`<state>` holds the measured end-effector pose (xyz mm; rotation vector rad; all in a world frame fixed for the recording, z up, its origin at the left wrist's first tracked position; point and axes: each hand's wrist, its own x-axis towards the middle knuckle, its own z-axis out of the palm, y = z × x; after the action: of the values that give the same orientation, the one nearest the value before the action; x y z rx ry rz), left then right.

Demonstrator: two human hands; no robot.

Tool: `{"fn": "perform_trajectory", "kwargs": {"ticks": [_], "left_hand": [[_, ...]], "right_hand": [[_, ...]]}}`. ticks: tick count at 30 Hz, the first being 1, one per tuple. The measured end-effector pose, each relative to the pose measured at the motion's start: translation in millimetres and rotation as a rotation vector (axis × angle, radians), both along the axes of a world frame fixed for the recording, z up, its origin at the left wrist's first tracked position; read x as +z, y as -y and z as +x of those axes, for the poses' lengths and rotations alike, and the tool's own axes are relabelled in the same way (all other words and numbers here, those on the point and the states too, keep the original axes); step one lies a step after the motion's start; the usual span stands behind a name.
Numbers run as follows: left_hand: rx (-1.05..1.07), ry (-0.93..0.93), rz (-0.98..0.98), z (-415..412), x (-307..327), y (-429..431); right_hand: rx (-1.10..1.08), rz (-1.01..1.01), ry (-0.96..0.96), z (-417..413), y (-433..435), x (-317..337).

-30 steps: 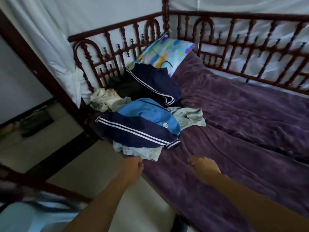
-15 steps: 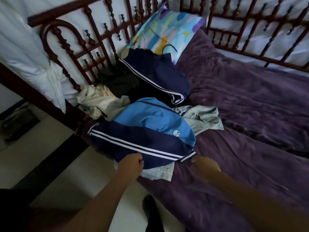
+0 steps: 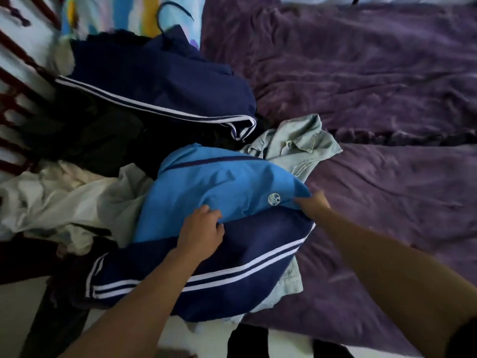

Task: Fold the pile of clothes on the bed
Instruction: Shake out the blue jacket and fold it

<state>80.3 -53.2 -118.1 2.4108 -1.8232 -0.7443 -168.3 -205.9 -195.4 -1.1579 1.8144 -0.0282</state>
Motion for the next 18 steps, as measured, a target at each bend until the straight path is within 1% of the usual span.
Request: {"fn": "perform_trajectory", "kwargs": {"ticks": [1,2,3,5,7,9,10,11,13,15,16,17,18], "left_hand": [[-0.018,0.011,0.001,8,-2,9],[-0.033,0.020,0.002,15,-4,20],[-0.052,0.025,0.003,21,-5,33],[-0.125,0.053,-0.005,25,-5,61],[-0.220,0.107,-0.064,18,-4,91],[-0.282,0.110,-0.147,1,-3,118],[-0.311,0.089,-0.168,-10,-3,128],[-0.356,0.063,-0.153,-22,-6,134],[-0.540,0.061,0.001,-45,-16,133],[-0.732,0.129,0.245,-62,-31,114],[-0.779,0.167,0.358,-67,-37,101],[-0.792,0.201,0.431,-69,-42,88],[-0.783,0.228,0.453,-70,-45,76]], "right_hand": [[-0.058,0.001,0.050,11,-1,-2],[-0.064,-0.016,0.079,22,-5,1],[-0.017,-0.064,0.092,31,-11,7],[0.193,-0.228,0.112,42,-35,25],[0.464,-0.452,0.121,39,-71,45],[0.727,-0.723,0.054,25,-111,54],[0.839,-0.791,0.021,15,-130,55],[0.932,-0.791,-0.010,5,-149,54],[1.020,-0.738,-0.056,-14,-185,45],[1.020,-0.643,-0.074,-30,-216,31],[1.009,-0.602,-0.088,-36,-227,25],[0.985,-0.563,-0.093,-42,-236,20],[0.934,-0.508,-0.076,-48,-242,15]]}}
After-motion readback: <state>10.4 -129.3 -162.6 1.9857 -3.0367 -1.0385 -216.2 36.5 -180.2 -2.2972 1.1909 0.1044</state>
